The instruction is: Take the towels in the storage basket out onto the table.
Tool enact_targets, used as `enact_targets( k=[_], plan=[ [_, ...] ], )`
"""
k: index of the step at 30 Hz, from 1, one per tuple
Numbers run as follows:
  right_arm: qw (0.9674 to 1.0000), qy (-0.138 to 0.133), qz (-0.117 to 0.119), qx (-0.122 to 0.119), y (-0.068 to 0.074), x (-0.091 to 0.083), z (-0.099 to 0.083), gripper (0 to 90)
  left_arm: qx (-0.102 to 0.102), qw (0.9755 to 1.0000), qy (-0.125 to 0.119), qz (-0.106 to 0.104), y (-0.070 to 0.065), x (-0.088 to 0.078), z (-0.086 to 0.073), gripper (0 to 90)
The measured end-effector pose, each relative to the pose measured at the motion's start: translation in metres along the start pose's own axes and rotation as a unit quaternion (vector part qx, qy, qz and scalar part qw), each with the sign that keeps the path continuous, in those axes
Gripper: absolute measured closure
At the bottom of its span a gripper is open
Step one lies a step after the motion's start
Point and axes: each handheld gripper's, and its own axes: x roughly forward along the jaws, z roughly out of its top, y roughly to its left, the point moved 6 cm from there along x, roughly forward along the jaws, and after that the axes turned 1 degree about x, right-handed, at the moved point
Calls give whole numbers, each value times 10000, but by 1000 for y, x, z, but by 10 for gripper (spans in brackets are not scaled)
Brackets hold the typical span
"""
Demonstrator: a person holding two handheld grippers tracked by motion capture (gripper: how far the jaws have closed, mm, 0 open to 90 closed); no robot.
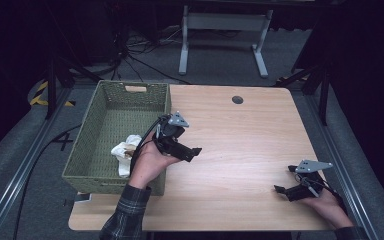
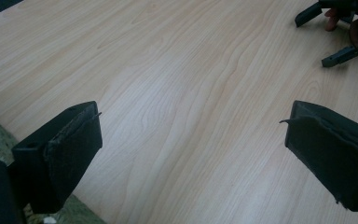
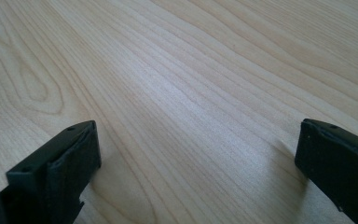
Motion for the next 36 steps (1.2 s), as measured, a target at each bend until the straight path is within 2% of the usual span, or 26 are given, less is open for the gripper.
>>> enact_targets(
  k=[6, 9, 10, 18, 22, 27, 32, 36],
  plan=[
    [10000, 0, 0, 0, 0, 0, 0, 2, -123, 9999, 0, 3, 8, -8, -5, 49],
    [10000, -2, 0, 0, 0, 0, 0, 2, -134, 9999, -4, 43, 14, -14, -7, 59],
    [10000, -1, 0, 0, 0, 0, 0, 2, -190, 9997, -84, 84, 15, -14, -7, 60],
    [10000, -1, -2, 1, 0, 0, 0, 2, -358, 9991, -65, 195, 31, -29, -18, 81],
    [10000, 0, -2, 2, 0, 0, 0, 2, -448, 9985, -137, 272, 37, -33, -23, 83],
    [10000, 0, -2, 2, 0, 0, 0, 2, -519, 9976, -83, 446, 48, -41, -31, 84],
    [10000, -1, -2, 2, 0, 0, 0, 2, -653, 9959, -175, 596, 57, -49, -37, 86],
    [10000, 0, -1, 2, 0, 0, 0, 2, -707, 9947, -105, 740, 65, -55, -45, 89]
  ],
)
